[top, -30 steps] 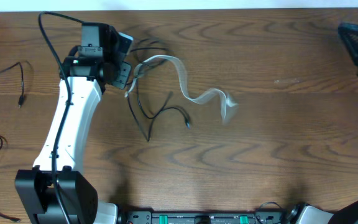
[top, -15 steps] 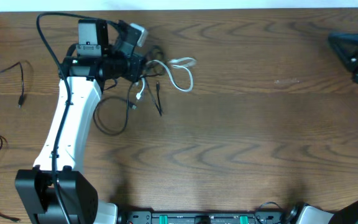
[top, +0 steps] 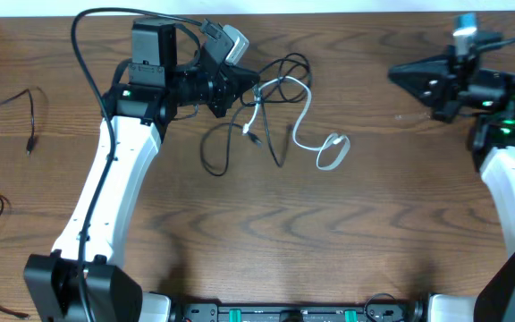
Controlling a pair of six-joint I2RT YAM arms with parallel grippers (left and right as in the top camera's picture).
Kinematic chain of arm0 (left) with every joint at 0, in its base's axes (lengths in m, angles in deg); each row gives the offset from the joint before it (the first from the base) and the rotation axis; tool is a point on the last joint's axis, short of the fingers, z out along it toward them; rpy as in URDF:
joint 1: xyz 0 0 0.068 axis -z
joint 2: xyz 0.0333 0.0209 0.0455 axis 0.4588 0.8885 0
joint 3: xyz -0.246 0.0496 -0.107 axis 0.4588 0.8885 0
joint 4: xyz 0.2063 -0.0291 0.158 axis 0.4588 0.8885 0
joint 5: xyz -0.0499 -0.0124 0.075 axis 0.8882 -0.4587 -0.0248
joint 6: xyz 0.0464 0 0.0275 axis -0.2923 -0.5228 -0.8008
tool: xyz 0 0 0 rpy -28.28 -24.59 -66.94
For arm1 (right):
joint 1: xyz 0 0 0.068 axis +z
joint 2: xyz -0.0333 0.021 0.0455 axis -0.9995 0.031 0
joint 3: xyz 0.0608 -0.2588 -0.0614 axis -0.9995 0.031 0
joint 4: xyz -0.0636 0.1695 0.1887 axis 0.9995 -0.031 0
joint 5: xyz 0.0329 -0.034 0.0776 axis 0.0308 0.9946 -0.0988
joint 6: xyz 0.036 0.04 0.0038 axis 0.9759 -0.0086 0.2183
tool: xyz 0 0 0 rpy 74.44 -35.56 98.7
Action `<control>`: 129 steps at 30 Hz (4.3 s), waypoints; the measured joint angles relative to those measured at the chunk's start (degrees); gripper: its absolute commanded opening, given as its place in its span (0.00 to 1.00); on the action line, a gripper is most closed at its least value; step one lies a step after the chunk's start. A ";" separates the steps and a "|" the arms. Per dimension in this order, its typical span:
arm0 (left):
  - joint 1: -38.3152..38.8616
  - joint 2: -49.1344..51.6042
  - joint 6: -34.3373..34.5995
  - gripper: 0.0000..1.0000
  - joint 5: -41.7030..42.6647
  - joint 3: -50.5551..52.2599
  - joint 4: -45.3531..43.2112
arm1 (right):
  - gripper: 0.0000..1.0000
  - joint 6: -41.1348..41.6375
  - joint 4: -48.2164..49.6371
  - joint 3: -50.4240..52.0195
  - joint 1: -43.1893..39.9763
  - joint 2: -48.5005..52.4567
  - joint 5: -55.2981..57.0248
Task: Untangle cables
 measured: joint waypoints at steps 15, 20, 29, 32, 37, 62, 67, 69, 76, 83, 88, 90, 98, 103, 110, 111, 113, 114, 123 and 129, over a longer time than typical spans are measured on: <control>0.00 -0.83 -0.90 0.07 0.70 0.00 -0.37 | 0.01 -56.59 0.04 1.14 14.03 0.04 -0.02; 0.00 -0.83 -1.88 0.07 0.70 0.00 -0.37 | 0.01 -69.42 0.07 1.14 13.99 0.04 -0.02; 0.00 -0.83 -2.29 0.07 0.90 0.00 -1.88 | 0.01 -73.81 -1.64 1.14 13.99 0.13 0.00; 0.00 -0.83 -2.29 0.07 0.92 0.00 -2.45 | 0.01 -66.60 -4.00 1.16 13.99 0.20 0.68; 0.00 -0.83 -2.40 0.08 0.94 0.00 -2.54 | 0.01 -48.63 -7.65 1.16 13.99 0.26 2.67; 0.00 -0.83 -2.43 0.07 1.75 0.00 -1.51 | 0.87 -34.97 -59.89 1.68 25.00 12.15 51.76; 0.00 -0.83 -2.43 0.08 1.75 0.00 -1.44 | 0.87 -37.57 -60.04 1.68 26.32 17.75 53.27; 0.00 -0.83 -2.43 0.08 1.75 0.00 -1.44 | 0.89 -39.45 -60.87 1.68 26.58 18.34 53.22; 0.00 -0.83 -2.43 0.08 1.75 0.00 -1.42 | 0.90 -45.11 -64.72 1.68 28.83 18.40 52.70; 0.00 -0.83 -2.43 0.08 1.75 0.00 -1.42 | 0.92 -47.06 -67.54 1.68 32.50 18.40 57.40; 0.00 -0.83 -2.43 0.07 1.75 0.00 -1.42 | 0.93 -48.59 -69.22 1.68 32.52 18.40 58.86; 0.00 -0.83 -2.43 0.07 1.75 0.00 -1.42 | 0.93 -49.90 -70.95 1.68 32.52 18.40 59.08; 0.00 -0.83 -2.43 0.08 1.75 0.00 -1.40 | 0.33 -55.87 -75.25 1.68 33.24 18.40 59.91; 0.00 -0.83 -2.43 0.07 1.75 0.00 -1.42 | 0.01 -57.31 -74.12 1.68 33.94 18.40 59.98; 0.00 -0.83 -2.43 0.08 1.75 0.00 -1.40 | 0.01 -56.89 -73.42 1.68 33.94 18.40 59.76; 0.00 -0.83 -2.43 0.08 1.75 0.00 -1.40 | 0.01 -56.30 -73.09 1.68 33.81 18.40 59.17; 0.00 -0.83 -2.43 0.07 1.75 0.00 -1.40 | 0.01 -55.23 -72.96 1.60 33.42 18.40 57.33; 0.00 -0.83 -2.43 0.07 1.75 0.00 -1.38 | 0.01 -54.40 -72.98 1.42 32.94 18.40 56.02; 0.85 -0.83 -1.77 0.60 1.81 0.00 6.40 | 0.01 -44.22 -71.67 -1.99 23.04 16.41 45.16; 5.38 -0.31 -1.99 0.91 -2.78 0.00 13.22 | 0.01 -39.32 -70.07 -2.01 16.68 13.20 40.63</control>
